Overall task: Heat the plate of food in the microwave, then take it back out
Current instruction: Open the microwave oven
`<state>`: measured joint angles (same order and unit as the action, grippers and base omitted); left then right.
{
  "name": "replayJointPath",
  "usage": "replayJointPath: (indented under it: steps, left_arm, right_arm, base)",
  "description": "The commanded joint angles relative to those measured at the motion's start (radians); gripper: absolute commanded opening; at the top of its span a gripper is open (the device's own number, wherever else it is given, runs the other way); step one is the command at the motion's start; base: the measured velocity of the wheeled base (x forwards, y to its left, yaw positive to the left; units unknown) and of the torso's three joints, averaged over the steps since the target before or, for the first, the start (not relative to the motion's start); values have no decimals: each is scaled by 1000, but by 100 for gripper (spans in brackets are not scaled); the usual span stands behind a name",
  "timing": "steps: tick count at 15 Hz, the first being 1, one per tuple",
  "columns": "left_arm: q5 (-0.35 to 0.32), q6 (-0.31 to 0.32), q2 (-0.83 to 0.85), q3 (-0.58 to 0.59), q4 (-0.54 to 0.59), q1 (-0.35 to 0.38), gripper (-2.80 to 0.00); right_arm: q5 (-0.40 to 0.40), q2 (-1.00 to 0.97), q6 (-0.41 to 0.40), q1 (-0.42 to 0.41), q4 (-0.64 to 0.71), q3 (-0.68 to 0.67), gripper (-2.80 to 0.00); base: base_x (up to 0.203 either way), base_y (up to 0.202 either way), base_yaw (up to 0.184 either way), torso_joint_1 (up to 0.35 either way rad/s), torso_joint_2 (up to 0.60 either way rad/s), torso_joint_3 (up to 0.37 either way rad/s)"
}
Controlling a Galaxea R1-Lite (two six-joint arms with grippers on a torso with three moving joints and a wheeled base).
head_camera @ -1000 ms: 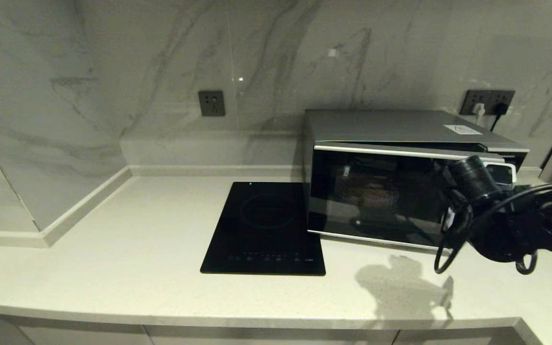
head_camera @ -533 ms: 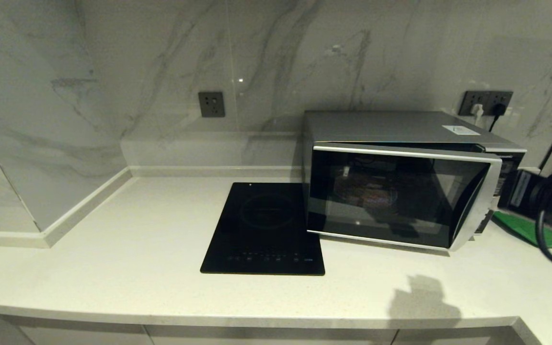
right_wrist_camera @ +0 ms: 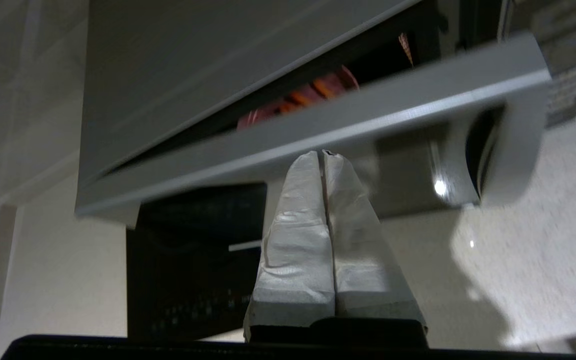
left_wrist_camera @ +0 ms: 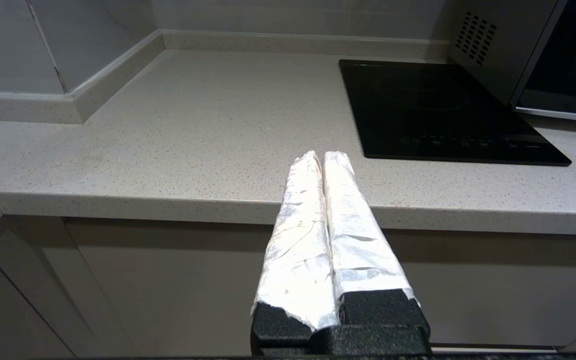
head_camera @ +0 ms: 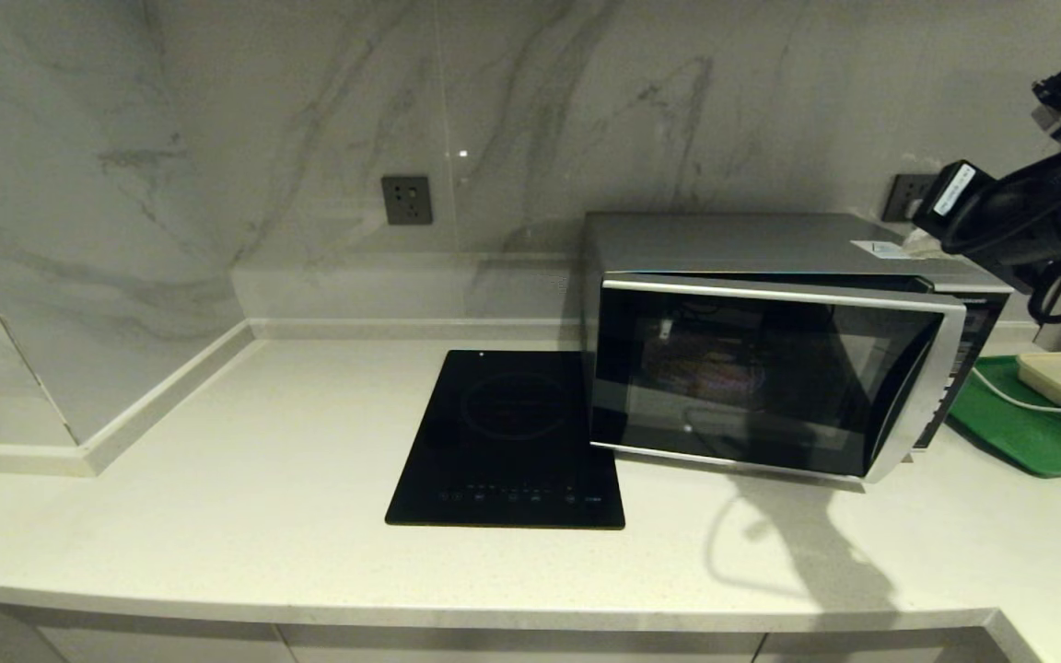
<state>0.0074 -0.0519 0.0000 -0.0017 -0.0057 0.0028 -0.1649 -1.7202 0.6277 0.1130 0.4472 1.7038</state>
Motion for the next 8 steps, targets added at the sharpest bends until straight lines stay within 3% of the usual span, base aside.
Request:
replayJointPath:
  steps: [1, 3, 8]
  left_arm:
    - [0, -1, 0, 0, 0, 0, -280]
    - [0, 0, 0, 0, 0, 0, -280]
    - [0, -1, 0, 0, 0, 0, -280]
  right_arm:
    - [-4, -150, 3, -26, 2, 124, -280]
    - [-6, -208, 1, -65, 7, 205, -280]
    - [-36, -286, 1, -169, 14, 249, -280]
  base:
    - [0, 0, 0, 0, 0, 0]
    - [0, 0, 0, 0, 0, 0]
    - [0, 0, 0, 0, 0, 0]
